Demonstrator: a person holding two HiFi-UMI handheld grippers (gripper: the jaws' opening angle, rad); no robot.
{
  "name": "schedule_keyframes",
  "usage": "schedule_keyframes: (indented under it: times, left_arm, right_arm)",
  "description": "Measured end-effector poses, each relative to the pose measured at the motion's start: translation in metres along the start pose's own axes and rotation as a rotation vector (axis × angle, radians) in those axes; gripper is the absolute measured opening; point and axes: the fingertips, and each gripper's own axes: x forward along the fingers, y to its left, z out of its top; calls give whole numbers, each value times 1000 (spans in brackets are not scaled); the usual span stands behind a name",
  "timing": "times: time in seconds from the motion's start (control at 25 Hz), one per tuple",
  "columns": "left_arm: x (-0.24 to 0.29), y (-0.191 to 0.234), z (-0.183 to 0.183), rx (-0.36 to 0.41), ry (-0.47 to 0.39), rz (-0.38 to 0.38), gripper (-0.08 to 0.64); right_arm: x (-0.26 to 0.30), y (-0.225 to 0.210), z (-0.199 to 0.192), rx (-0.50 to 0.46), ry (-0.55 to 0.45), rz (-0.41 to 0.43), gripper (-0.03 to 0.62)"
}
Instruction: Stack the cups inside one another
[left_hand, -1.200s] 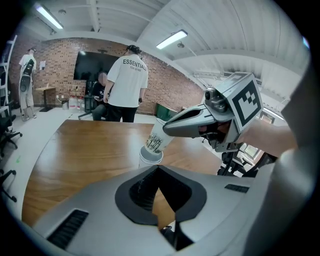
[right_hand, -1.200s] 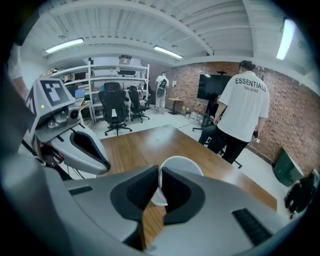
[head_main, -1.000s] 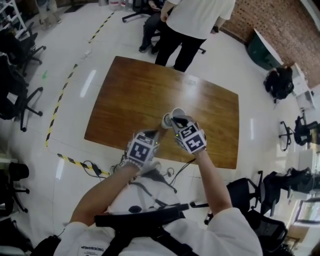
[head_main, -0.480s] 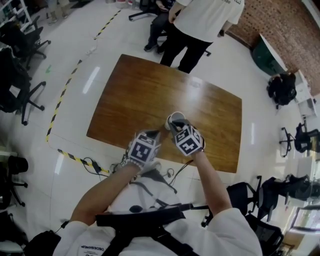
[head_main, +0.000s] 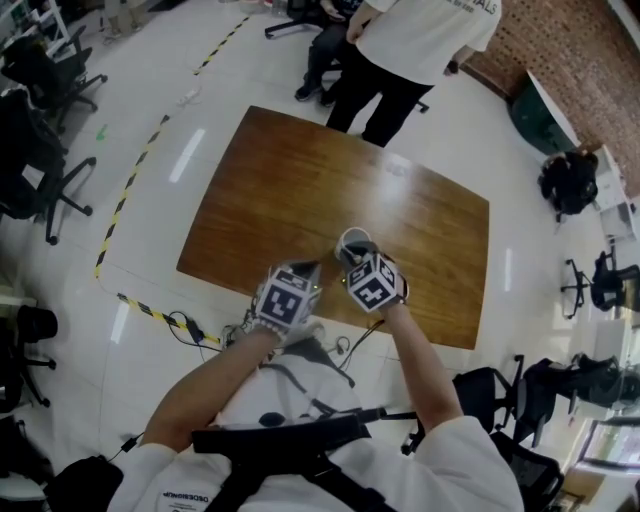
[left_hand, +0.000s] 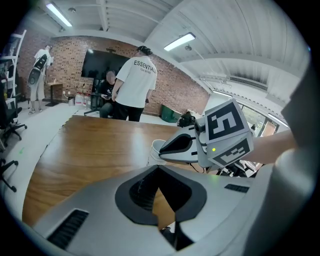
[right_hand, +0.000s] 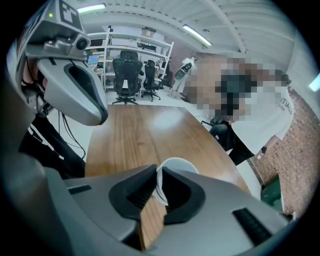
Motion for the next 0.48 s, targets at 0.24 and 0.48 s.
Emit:
schedule_keyframes:
  times: [0.24, 0.48]
  left_arm:
    - [-1, 5, 0, -5, -2, -8, 0]
    - [-13, 20, -2, -41, -21, -34, 0]
  right_arm:
    - [-4, -2, 0, 18, 3, -21, 73]
    - [-39, -11, 26, 239, -122, -35, 127]
